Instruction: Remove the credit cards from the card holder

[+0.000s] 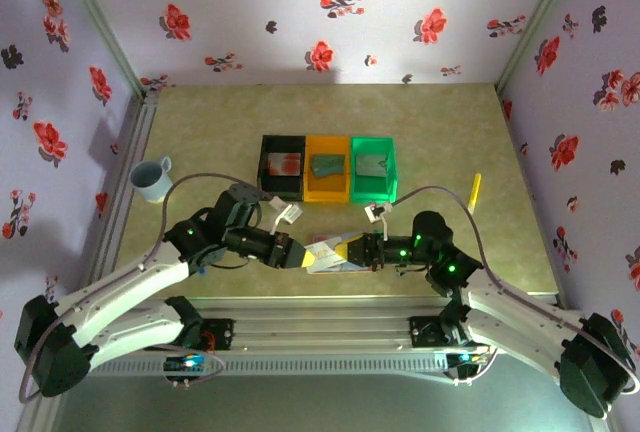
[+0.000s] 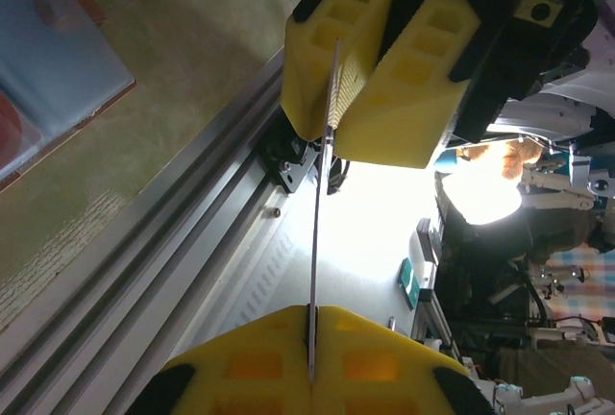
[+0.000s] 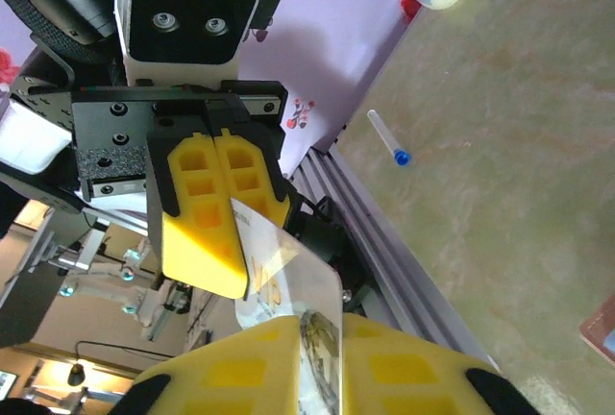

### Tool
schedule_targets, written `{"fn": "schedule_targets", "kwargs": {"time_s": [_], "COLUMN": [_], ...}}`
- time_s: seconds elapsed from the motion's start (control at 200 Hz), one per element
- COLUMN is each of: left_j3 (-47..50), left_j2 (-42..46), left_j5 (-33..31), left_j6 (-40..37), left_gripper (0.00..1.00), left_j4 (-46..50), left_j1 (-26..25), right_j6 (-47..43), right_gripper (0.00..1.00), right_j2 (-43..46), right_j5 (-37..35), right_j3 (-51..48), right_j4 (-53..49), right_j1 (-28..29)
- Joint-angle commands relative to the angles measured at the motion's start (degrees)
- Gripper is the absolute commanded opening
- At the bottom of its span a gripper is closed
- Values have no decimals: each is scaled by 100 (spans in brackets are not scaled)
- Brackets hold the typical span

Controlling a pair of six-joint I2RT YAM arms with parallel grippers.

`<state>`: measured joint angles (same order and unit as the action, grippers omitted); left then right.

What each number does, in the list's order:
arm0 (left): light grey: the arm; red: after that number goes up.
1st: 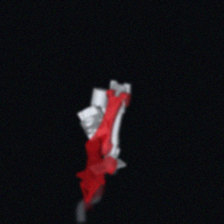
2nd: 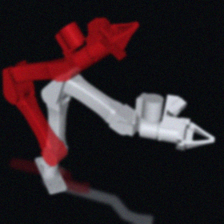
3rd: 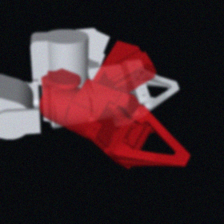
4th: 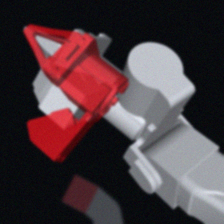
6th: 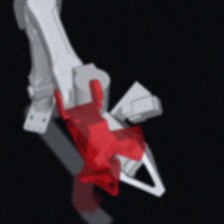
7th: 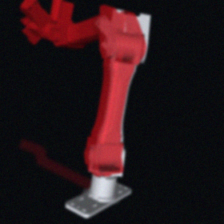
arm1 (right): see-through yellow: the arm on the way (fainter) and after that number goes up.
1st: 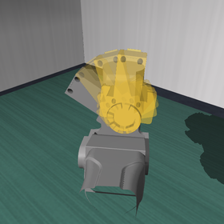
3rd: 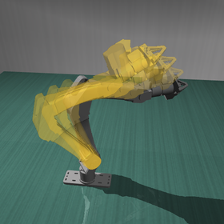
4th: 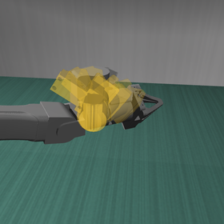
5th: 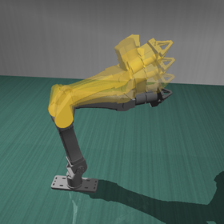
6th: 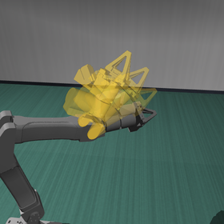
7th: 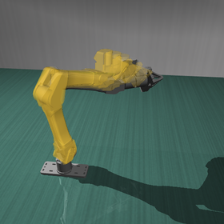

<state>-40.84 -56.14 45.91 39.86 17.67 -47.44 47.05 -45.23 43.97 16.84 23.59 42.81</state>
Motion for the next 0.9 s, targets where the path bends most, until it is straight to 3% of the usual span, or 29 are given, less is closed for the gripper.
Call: {"fn": "schedule_targets", "kwargs": {"time_s": [0.0, 0.05, 0.1, 0.35, 0.455, 0.57, 0.73, 0.895], "left_j3": [-114, -108, -109, -572, -1240, -1816, -2137, -2143], "left_j2": [-29, -21, -3, 76, 78, 129, 209, 217], "left_j5": [111, 111, 111, -12, -673, -1336, -2069, -2534], "left_j6": [-189, -211, -228, -689, -1424, -1939, -2225, -2263], "left_gripper": [0, 0, 3, 49, 70, 86, 100, 100], "left_j4": [-103, -95, -82, 603, 1682, 2350, 2485, 2203], "left_j1": [58, 72, 85, 225, 251, 313, 462, 645], "right_j6": [6, -9, -24, -266, -453, -551, -761, -893], "right_gripper": [6, 0, 0, 0, 0, 0, 0, 0], "right_j2": [14, 23, 35, 308, 526, 723, 842, 826], "right_j5": [209, 187, 149, -219, -523, -793, -1265, -1605], "right_j3": [-14, -14, -22, 36, 124, 209, 468, 807], "right_j4": [365, 333, 293, -203, -645, -1000, -1707, -2274], "right_j1": [85, 87, 85, 69, 2, -159, -331, -529]}}
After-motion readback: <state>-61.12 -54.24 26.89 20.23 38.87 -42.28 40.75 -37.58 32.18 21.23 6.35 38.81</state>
